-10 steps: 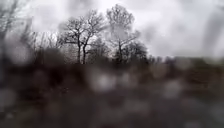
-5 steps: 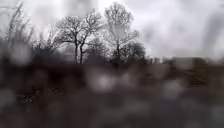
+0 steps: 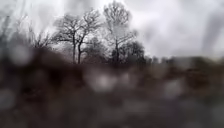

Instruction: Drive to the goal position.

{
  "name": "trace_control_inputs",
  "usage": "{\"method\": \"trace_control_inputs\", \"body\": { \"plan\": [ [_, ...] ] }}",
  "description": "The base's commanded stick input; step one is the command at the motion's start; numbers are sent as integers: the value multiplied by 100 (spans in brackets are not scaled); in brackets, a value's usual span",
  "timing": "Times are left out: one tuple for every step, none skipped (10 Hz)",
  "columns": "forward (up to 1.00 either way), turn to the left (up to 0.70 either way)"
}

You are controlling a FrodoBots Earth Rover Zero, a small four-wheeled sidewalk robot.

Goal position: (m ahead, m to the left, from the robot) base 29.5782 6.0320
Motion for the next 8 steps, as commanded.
{"method": "trace_control_inputs", "body": {
  "plan": [
    [100, 0],
    [100, 0],
    [100, 0],
    [100, 0],
    [100, 0],
    [100, 0],
    [100, 0],
    [100, 0]
  ]
}}
